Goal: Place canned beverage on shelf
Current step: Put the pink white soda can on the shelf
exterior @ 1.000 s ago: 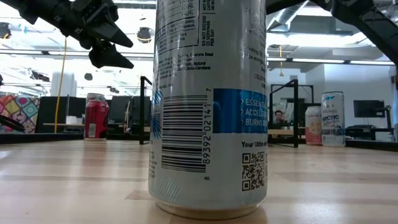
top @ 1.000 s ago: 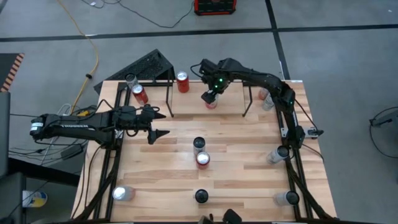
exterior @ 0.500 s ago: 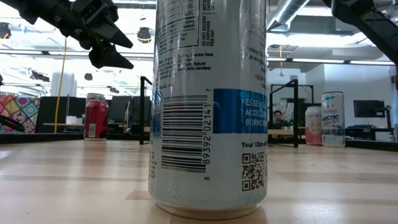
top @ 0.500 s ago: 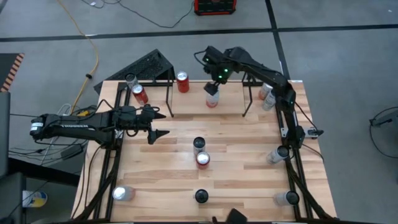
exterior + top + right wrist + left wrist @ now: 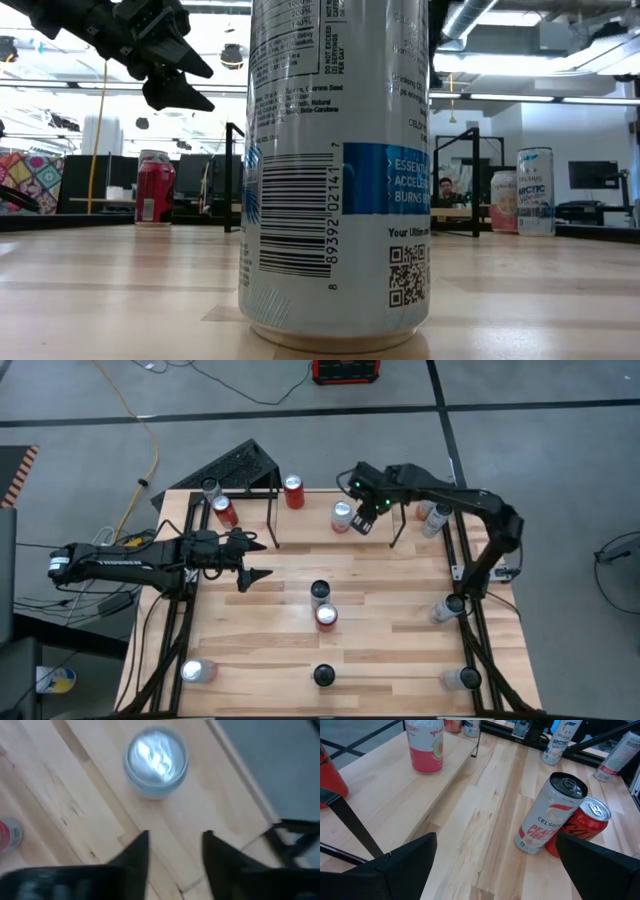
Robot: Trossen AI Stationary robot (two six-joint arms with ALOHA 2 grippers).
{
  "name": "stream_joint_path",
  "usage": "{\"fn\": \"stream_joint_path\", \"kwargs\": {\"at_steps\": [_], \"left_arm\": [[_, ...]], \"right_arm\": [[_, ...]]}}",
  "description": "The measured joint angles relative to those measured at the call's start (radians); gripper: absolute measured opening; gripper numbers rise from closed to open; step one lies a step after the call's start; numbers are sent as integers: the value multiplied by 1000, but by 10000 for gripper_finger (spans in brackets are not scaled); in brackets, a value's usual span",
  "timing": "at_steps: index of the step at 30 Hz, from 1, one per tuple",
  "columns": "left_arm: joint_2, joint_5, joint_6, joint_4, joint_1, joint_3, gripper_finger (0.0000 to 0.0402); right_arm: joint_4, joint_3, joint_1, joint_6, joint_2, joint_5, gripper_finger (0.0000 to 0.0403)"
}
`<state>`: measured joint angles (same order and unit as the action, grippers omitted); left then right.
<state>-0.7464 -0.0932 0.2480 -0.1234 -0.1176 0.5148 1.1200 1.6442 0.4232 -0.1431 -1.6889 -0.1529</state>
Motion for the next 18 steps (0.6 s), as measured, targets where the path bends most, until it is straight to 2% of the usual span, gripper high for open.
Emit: {"fn": "stream_joint_path", "kwargs": {"at_steps": [3, 4, 6, 18], "left_arm": [[0, 0, 0, 0, 0, 0, 393], [0, 0, 0, 0, 0, 0, 393], [0, 0, 0, 1, 0, 0, 393], [0, -28, 41, 11, 0, 0, 393]], "right_arm": [[-111, -151, 10, -22, 20, 44, 34], [-139, -181, 11, -22, 18, 53, 18], [-176, -215, 9, -23, 6, 53, 12], [-350, -219, 21, 43, -89, 48, 0]]}}
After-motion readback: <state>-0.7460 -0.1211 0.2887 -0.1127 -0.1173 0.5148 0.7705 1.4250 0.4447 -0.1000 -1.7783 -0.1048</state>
